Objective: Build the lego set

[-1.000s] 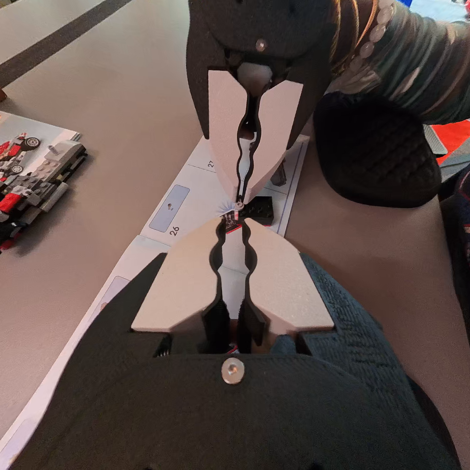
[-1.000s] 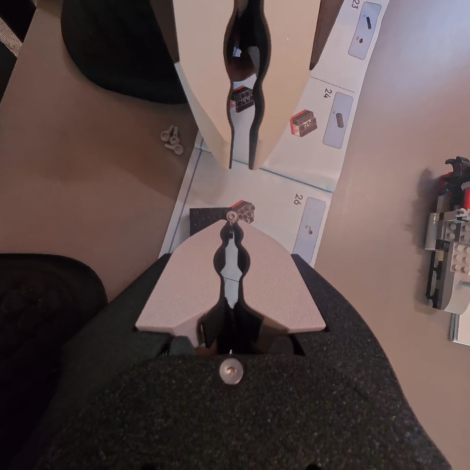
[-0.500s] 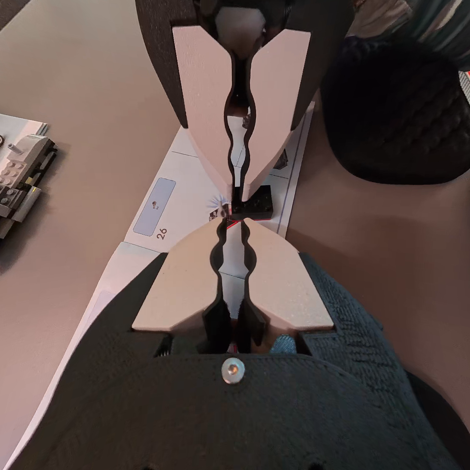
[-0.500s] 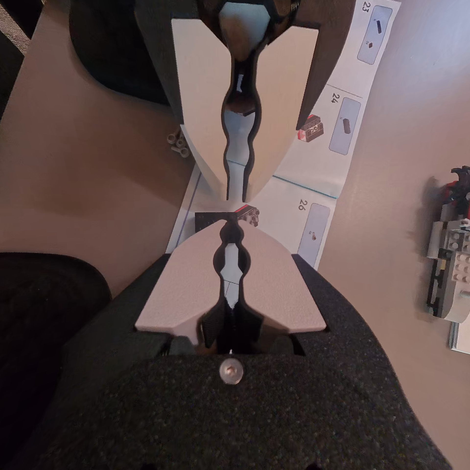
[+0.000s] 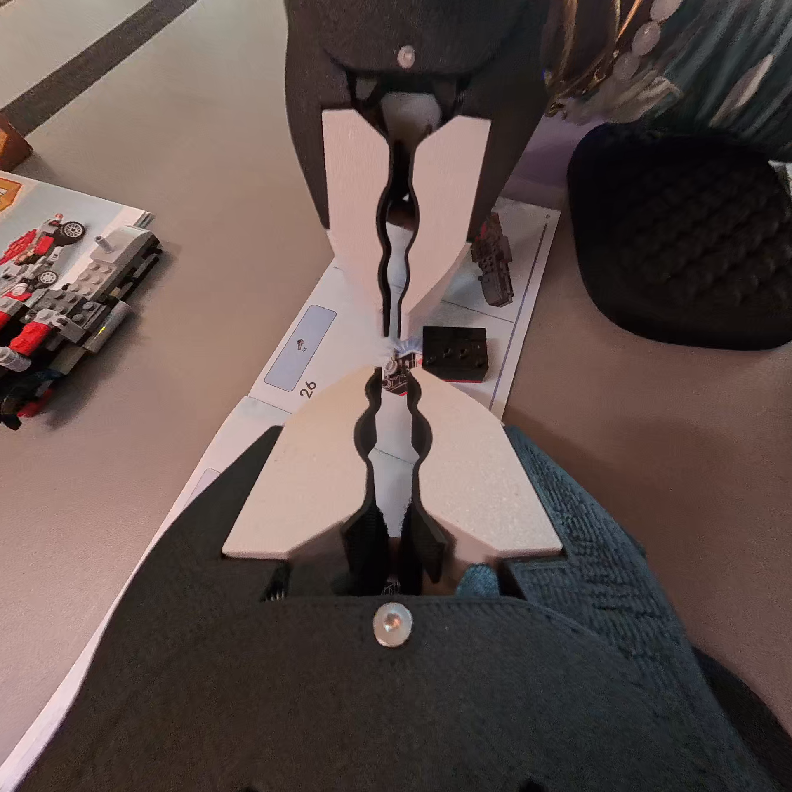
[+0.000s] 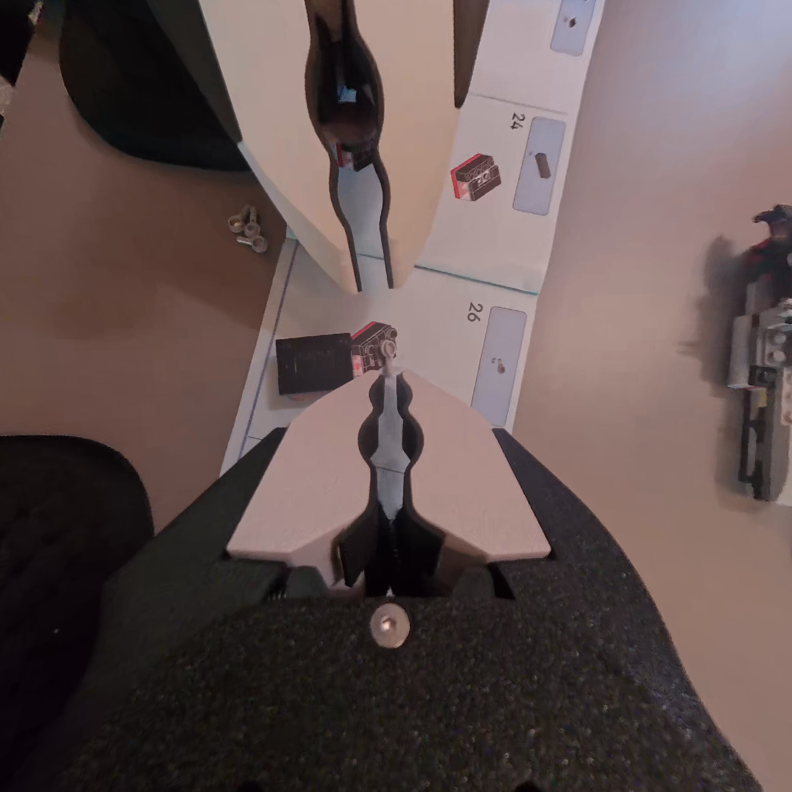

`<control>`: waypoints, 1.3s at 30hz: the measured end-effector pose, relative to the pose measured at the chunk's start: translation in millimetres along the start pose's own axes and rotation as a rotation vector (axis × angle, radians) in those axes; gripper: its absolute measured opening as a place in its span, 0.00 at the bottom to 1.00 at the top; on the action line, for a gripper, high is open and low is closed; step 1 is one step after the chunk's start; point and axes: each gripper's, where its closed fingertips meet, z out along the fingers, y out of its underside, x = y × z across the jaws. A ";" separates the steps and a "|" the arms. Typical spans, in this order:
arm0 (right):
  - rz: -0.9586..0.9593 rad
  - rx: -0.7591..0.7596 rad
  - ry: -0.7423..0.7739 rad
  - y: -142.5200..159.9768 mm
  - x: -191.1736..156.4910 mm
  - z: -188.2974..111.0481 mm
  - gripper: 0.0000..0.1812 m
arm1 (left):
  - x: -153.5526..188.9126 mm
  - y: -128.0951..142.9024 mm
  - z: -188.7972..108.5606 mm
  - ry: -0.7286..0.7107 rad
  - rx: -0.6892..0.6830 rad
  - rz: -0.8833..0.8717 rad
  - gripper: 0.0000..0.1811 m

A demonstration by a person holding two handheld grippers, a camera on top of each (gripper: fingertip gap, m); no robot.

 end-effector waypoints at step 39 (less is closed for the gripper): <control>-0.127 0.620 0.185 -81.2 0.1 -65.9 0.08 | -9.0 -61.3 -42.7 0.245 0.499 -0.638 0.03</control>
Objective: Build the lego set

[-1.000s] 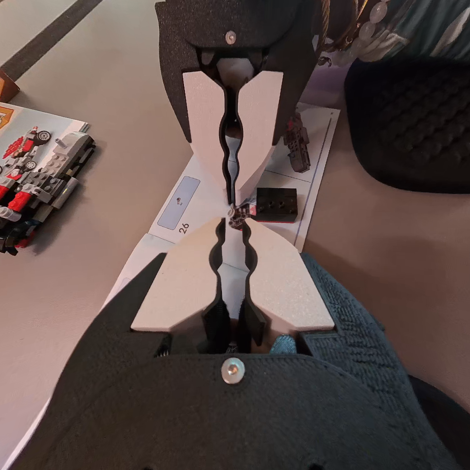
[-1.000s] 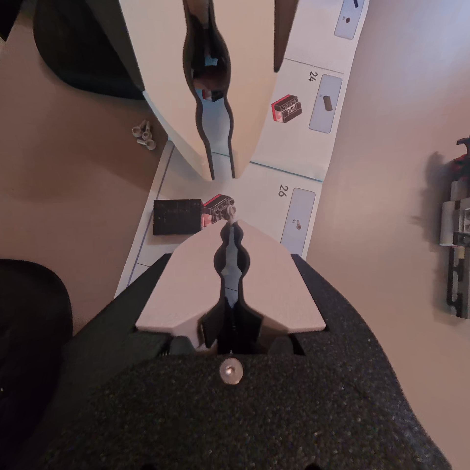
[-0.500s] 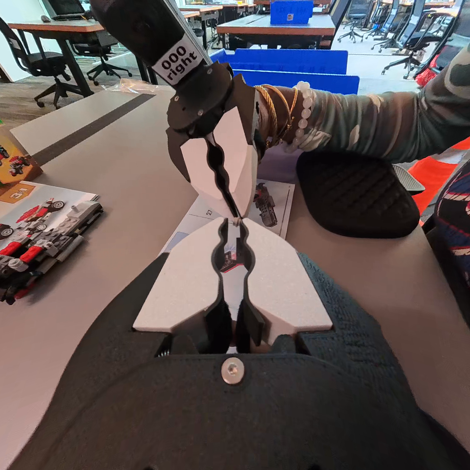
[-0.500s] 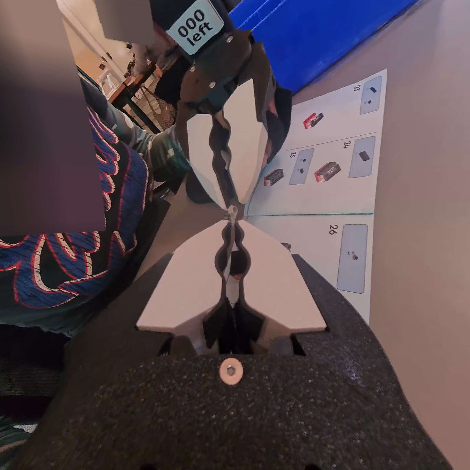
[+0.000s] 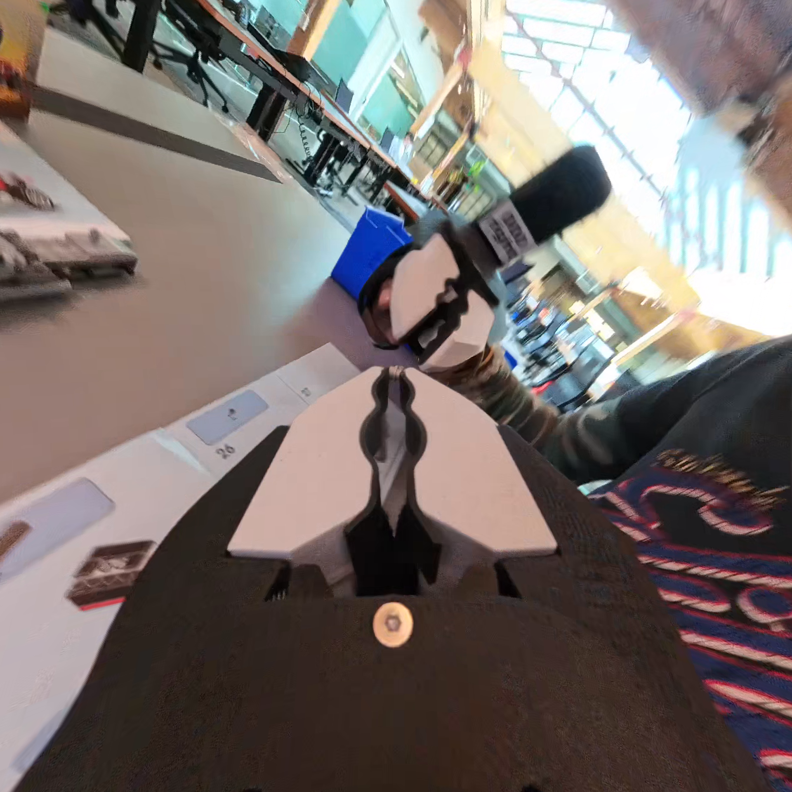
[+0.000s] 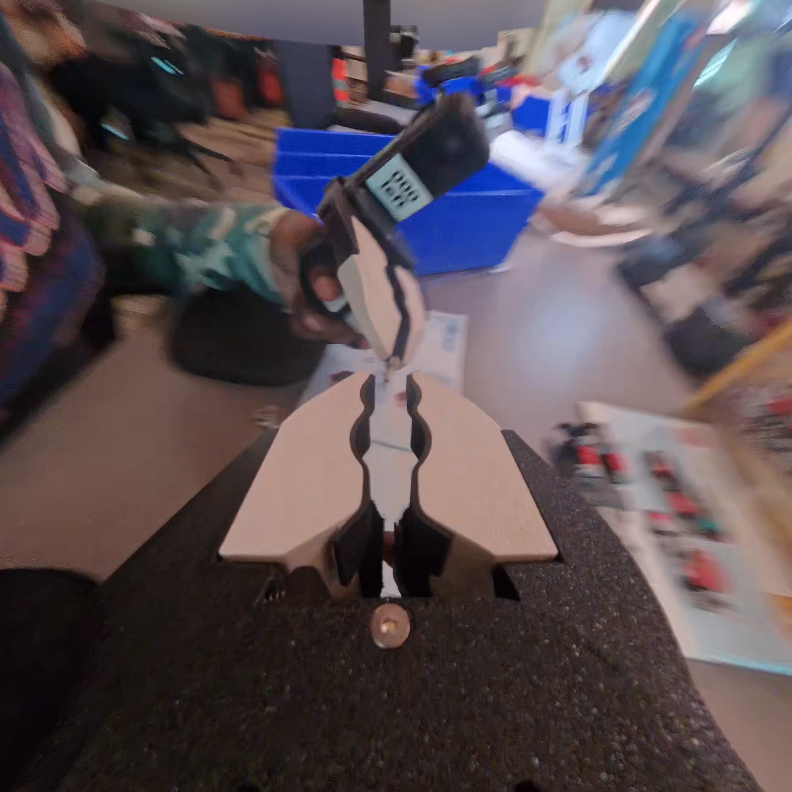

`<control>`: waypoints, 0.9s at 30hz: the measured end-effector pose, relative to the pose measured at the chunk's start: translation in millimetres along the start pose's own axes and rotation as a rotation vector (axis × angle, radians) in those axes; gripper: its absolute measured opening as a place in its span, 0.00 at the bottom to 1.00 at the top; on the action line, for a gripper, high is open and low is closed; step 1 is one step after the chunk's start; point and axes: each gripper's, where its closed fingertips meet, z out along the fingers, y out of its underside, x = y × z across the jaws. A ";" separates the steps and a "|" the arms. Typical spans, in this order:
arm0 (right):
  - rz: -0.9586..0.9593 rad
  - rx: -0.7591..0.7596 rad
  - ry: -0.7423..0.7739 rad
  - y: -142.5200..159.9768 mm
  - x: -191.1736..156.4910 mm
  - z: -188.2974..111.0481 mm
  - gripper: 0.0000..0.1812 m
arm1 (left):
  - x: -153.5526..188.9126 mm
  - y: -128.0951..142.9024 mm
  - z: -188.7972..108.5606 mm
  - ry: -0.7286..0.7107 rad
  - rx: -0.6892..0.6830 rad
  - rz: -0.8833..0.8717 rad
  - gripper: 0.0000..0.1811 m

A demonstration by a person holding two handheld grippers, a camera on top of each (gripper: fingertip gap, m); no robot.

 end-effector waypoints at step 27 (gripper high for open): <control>0.104 -0.297 -0.113 57.3 -25.8 -0.5 0.02 | -6.1 20.8 -12.7 -0.132 -0.181 0.218 0.11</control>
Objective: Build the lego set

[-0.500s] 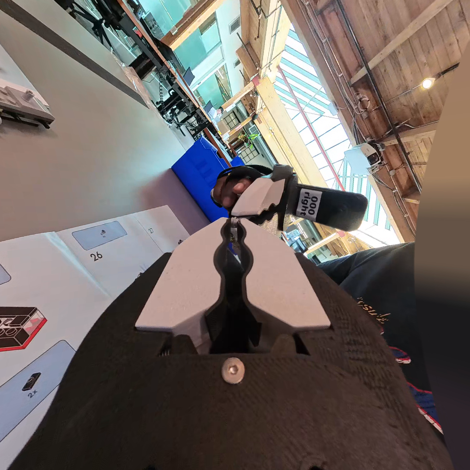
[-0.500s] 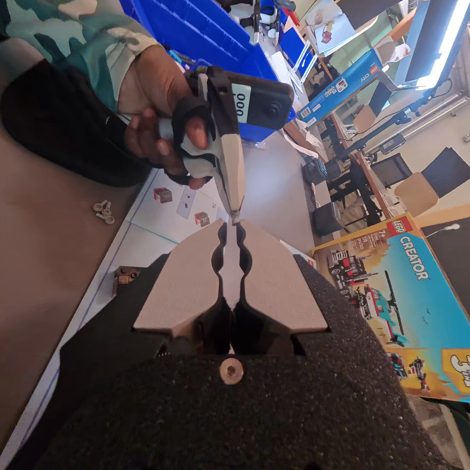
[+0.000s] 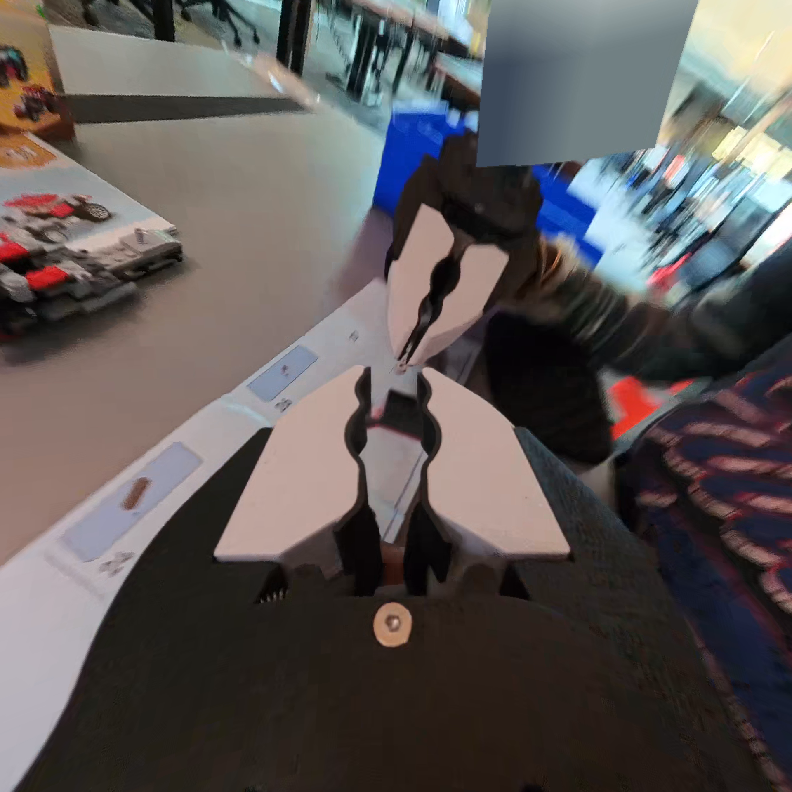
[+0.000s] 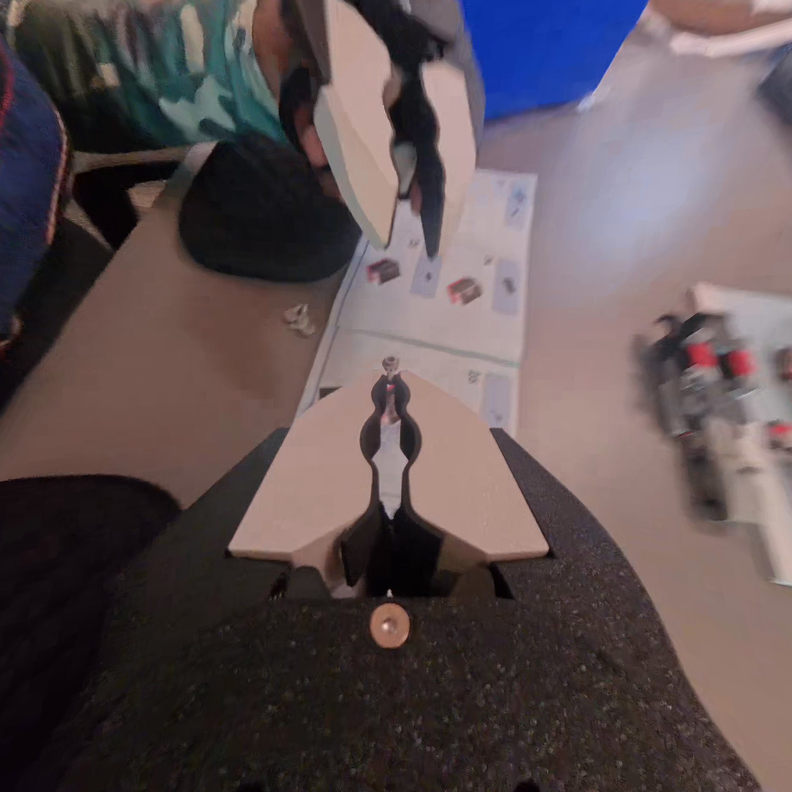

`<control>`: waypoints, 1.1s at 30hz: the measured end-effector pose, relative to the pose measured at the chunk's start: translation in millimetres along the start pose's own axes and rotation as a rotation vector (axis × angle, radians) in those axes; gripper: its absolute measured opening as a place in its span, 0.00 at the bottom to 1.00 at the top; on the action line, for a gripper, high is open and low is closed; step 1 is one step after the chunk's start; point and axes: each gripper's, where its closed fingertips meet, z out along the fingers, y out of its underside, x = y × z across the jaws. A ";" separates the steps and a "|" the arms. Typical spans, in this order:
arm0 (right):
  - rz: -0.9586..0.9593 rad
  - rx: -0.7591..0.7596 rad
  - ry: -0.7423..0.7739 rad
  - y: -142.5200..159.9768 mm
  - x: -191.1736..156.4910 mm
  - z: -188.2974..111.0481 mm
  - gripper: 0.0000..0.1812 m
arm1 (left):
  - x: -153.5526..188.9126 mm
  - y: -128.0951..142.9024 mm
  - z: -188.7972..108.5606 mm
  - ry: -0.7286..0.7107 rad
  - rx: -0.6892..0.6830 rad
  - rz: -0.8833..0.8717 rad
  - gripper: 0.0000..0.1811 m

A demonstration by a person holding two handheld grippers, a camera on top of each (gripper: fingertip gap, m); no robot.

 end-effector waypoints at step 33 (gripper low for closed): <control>0.131 -0.075 -0.128 25.9 -11.4 18.9 0.02 | -4.2 57.4 43.6 -0.028 -0.469 0.430 0.00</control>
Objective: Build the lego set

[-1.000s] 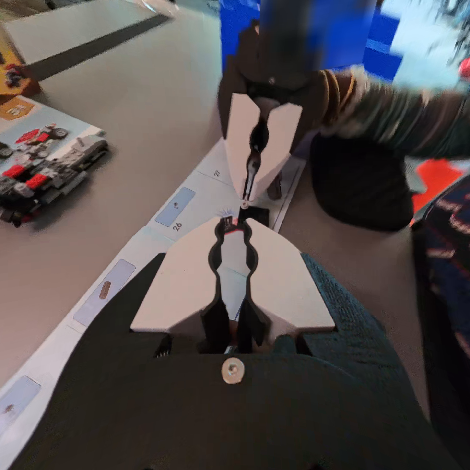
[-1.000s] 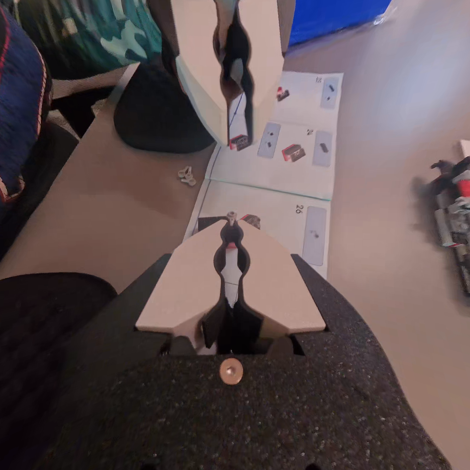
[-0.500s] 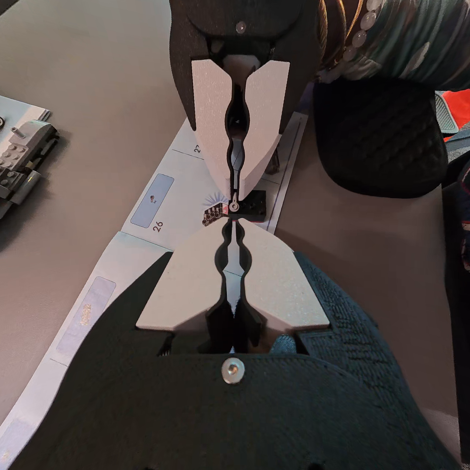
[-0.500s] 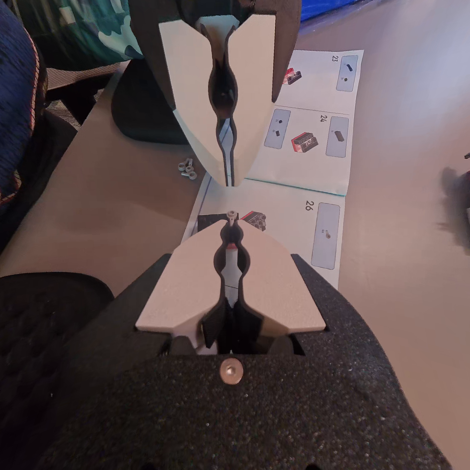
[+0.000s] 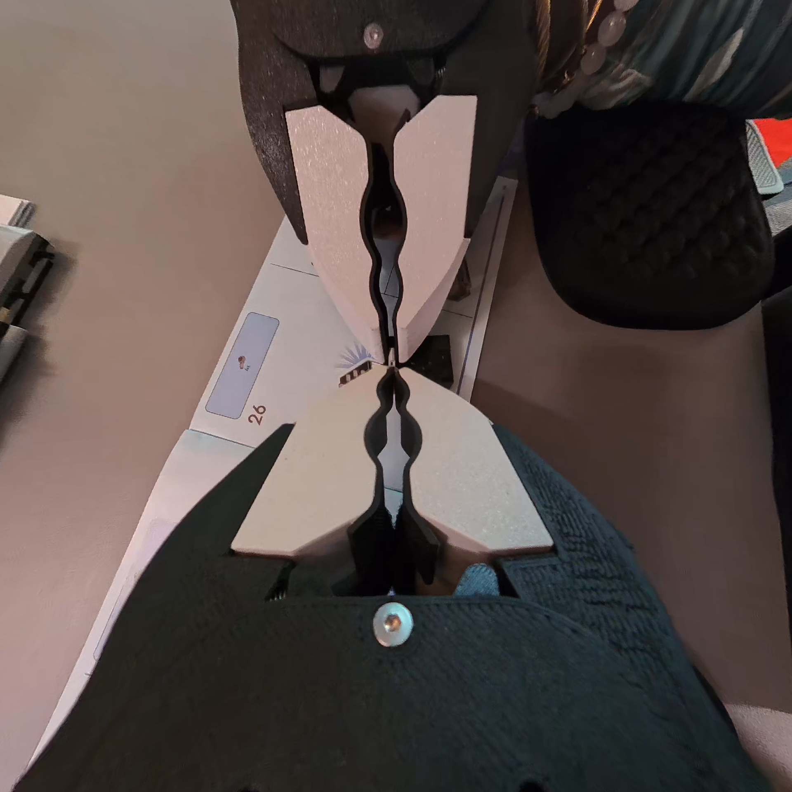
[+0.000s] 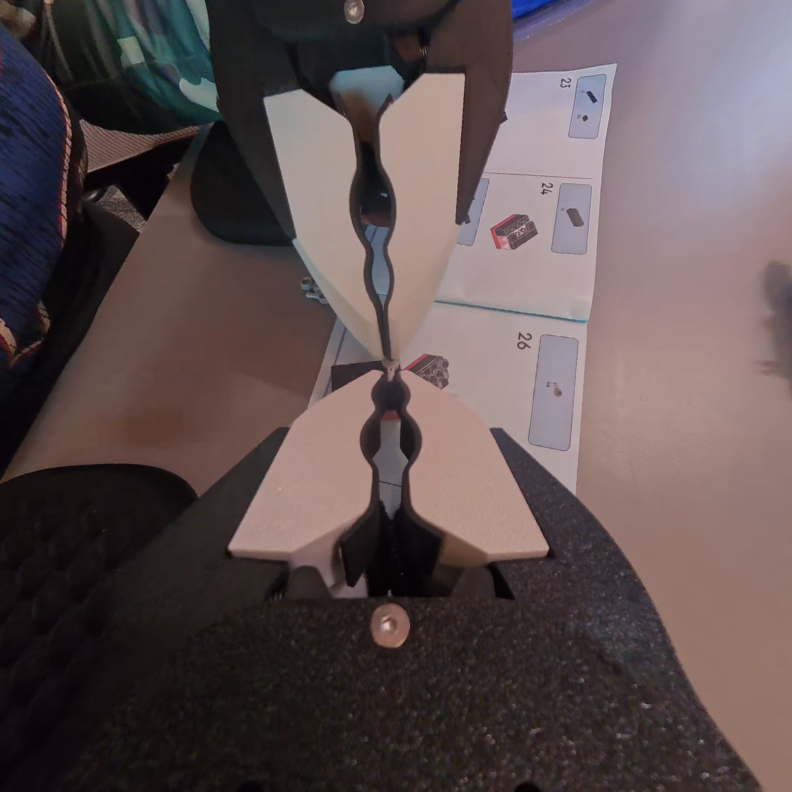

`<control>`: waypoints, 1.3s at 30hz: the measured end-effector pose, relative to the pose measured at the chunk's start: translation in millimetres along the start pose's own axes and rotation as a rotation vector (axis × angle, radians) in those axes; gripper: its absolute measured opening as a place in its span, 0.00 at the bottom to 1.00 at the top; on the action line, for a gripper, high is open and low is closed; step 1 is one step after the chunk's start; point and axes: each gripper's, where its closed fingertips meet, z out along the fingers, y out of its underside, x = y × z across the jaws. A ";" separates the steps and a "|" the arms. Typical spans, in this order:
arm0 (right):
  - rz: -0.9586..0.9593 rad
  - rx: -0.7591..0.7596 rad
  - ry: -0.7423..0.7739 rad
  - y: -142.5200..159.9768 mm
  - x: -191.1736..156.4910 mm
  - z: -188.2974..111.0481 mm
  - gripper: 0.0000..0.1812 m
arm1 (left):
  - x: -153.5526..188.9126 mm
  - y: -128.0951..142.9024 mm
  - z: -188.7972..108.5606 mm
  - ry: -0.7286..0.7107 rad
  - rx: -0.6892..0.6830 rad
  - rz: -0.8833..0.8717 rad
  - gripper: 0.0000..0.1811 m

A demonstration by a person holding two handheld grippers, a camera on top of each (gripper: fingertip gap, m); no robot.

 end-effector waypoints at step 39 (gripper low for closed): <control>-0.058 -0.015 0.024 2.5 -0.4 -4.9 0.00 | 2.7 -2.1 5.0 -0.044 -0.238 -0.008 0.00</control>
